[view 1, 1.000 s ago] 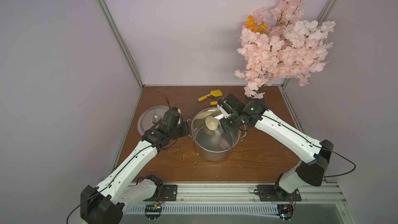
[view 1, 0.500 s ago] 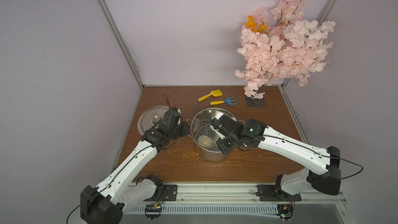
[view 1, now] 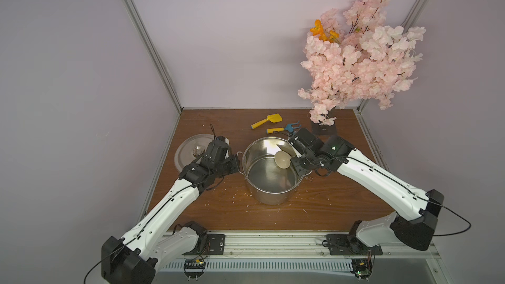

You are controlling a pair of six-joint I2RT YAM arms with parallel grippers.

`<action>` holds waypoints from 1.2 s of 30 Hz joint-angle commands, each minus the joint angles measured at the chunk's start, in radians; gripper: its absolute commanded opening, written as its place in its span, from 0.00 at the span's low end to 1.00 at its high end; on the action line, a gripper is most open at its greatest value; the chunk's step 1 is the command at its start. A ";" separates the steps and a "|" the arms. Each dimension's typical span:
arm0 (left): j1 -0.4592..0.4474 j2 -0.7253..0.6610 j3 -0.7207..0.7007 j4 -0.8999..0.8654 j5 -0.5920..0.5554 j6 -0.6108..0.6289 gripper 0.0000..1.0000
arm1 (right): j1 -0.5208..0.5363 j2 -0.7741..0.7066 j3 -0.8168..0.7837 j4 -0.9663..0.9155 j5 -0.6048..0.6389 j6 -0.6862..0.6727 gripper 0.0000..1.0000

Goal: Stir the soup with a spoon
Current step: Stir the soup in the pan with a stick.

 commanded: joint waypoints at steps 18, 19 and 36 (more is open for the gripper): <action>-0.013 -0.021 0.009 0.015 0.025 0.043 0.01 | 0.177 -0.113 -0.201 0.107 -0.092 0.022 0.00; -0.013 -0.022 0.008 0.015 0.026 0.043 0.01 | 0.170 -0.141 -0.228 0.090 -0.061 0.032 0.00; -0.013 -0.029 -0.003 0.016 0.034 0.033 0.01 | -0.023 0.027 -0.032 0.138 -0.090 -0.051 0.00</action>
